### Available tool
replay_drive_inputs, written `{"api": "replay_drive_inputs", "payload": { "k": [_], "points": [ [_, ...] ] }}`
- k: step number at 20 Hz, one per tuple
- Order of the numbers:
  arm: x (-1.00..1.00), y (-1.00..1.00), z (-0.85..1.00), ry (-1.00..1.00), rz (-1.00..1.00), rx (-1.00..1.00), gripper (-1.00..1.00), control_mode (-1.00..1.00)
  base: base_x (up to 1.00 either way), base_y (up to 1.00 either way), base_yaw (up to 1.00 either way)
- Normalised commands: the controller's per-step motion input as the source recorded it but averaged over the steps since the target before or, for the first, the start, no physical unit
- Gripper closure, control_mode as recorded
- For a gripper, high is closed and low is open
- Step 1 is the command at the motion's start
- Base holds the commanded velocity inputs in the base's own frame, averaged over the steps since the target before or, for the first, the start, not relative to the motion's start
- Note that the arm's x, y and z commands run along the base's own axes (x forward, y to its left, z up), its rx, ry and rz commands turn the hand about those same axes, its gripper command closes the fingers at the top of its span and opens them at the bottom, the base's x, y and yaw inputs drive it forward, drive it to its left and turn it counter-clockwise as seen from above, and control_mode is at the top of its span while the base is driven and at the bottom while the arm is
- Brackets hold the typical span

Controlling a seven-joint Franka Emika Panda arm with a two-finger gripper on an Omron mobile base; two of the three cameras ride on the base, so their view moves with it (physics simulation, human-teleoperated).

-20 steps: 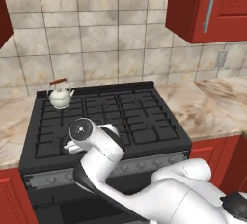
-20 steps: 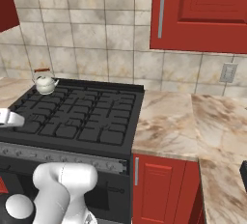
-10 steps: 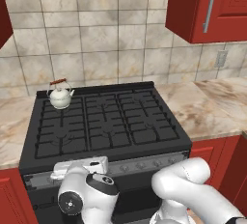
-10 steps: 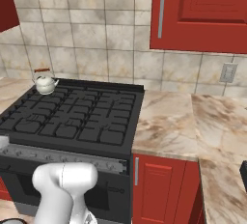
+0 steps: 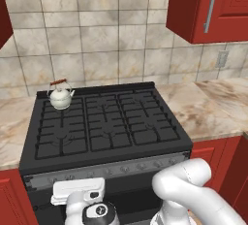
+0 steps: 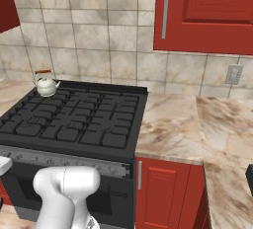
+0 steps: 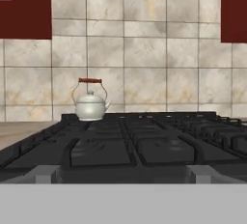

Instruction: Turn on the rear left burner of the stove.

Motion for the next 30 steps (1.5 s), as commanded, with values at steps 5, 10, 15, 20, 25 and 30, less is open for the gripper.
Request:
{"api": "replay_drive_inputs", "payload": {
  "k": [5, 10, 15, 20, 25, 30],
  "points": [
    [0.0, 0.02, -0.06, 0.0, 0.0, 0.0, -1.0, -1.0, 0.0, 0.0, 0.0],
    [0.0, 0.01, -0.22, 0.0, 0.0, 0.0, -1.0, -1.0, 0.0, 0.0, 0.0],
    [0.14, 0.02, -0.38, 0.0, 0.0, 0.0, -1.0, -1.0, 0.0, 0.0, 0.0],
    [0.18, 0.16, -0.39, 0.0, 0.0, 0.0, -1.0, -1.0, 0.0, 0.0, 0.0],
    [0.19, 0.28, -0.36, 0.0, 0.0, 0.0, -1.0, -1.0, 0.0, 0.0, 0.0],
    [0.17, 0.18, -0.28, 0.0, 0.0, 0.0, -1.0, -1.0, 0.0, 0.0, 0.0]
  ]
}}
